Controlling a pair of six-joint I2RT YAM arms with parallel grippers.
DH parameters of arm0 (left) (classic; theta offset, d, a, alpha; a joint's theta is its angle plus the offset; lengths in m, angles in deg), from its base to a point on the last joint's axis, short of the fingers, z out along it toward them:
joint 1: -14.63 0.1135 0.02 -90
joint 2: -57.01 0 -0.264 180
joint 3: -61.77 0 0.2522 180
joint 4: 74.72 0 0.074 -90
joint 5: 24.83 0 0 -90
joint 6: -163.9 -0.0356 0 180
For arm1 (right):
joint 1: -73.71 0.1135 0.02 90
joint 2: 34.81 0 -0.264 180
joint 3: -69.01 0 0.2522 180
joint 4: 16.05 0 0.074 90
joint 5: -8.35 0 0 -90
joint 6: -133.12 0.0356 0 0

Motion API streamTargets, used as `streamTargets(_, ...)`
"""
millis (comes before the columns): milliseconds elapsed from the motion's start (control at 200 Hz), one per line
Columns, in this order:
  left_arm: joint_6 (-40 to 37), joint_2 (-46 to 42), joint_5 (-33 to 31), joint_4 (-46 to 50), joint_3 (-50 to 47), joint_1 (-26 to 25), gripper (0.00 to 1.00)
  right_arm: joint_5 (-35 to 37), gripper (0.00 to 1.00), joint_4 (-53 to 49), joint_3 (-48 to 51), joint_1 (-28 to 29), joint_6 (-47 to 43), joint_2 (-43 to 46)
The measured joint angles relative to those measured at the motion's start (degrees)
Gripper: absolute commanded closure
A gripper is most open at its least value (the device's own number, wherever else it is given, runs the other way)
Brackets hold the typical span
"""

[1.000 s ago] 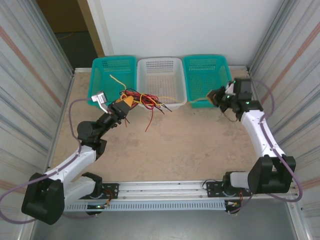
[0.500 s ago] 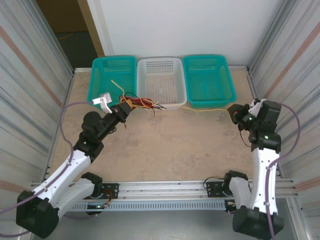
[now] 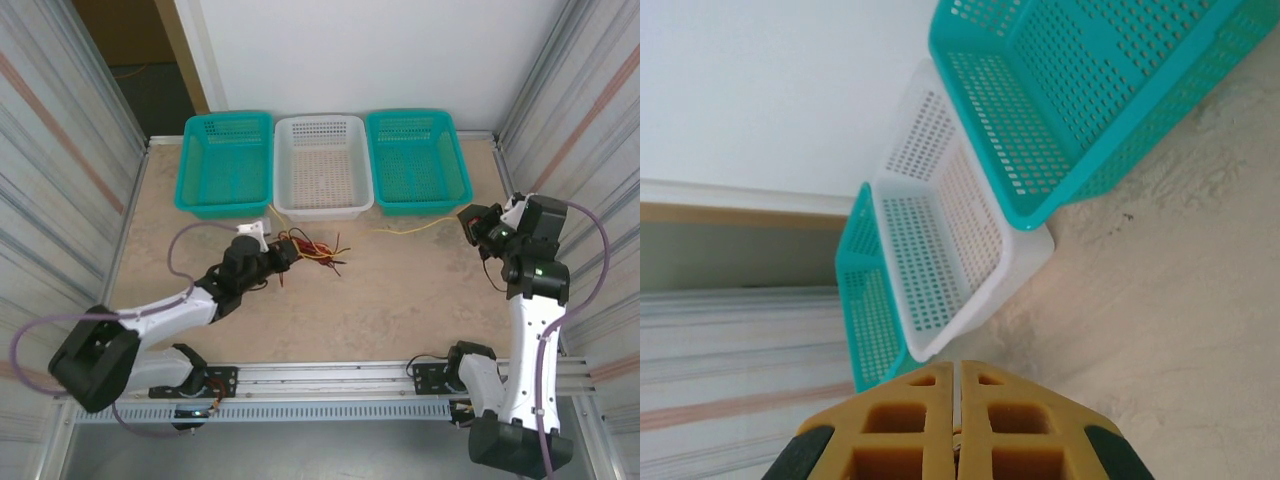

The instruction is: Untangle the cables

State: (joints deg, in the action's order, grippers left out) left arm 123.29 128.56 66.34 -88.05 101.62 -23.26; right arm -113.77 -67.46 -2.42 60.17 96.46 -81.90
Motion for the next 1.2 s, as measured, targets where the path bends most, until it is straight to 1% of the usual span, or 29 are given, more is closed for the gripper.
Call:
streamTargets(55,0.6,2.7,0.2,-0.4,0.0,0.0,0.64,0.7,1.00,-0.4,-0.6,1.4,0.0,-0.7)
streamTargets(95,1.2,3.9,0.2,0.0,0.0,-0.1,0.54,1.0,1.00,-0.5,-1.4,2.5,0.0,-1.4)
streamTargets(165,2.7,4.8,0.0,1.7,0.0,0.0,0.45,2.1,1.00,-0.3,-3.4,4.7,0.0,-2.7)
streamTargets(230,3.6,4.7,0.1,3.4,0.1,0.0,0.40,2.8,1.00,0.5,-5.6,7.2,-0.3,-3.7)
streamTargets(306,4.4,3.9,0.8,6.4,0.3,0.3,0.37,3.0,1.00,2.4,-7.8,10.8,-0.3,-5.0)
streamTargets(381,4.3,1.2,1.3,10.5,0.8,0.4,0.34,3.0,1.00,4.5,-9.7,14.8,-0.4,-6.7)
streamTargets(476,2.4,-4.4,1.5,15.6,1.7,0.7,0.35,3.9,1.00,5.6,-13.4,19.5,-1.4,-9.4)
streamTargets(611,-4.5,-10.5,3.5,21.0,6.7,0.7,0.35,4.7,1.00,7.1,-18.8,23.6,-2.5,-13.0)
streamTargets(706,-10.9,-11.5,6.1,21.3,11.9,0.6,0.28,5.4,1.00,7.6,-21.8,25.2,-3.1,-14.8)
streamTargets(847,-20.4,-11.1,9.9,20.3,18.1,-0.5,0.20,5.6,1.00,7.9,-24.9,27.6,-4.2,-16.6)
streamTargets(937,-25.6,-8.9,12.7,19.6,22.4,-0.8,0.19,6.1,1.00,7.8,-25.0,29.1,-4.6,-16.7)
streamTargets(1092,-32.9,-2.6,20.8,16.8,28.5,-1.2,0.18,6.8,1.00,7.6,-25.0,30.4,-4.6,-16.7)
streamTargets(1197,-36.8,0.8,24.9,16.2,30.2,-2.7,0.21,6.8,1.00,7.6,-25.0,30.8,-4.6,-16.7)
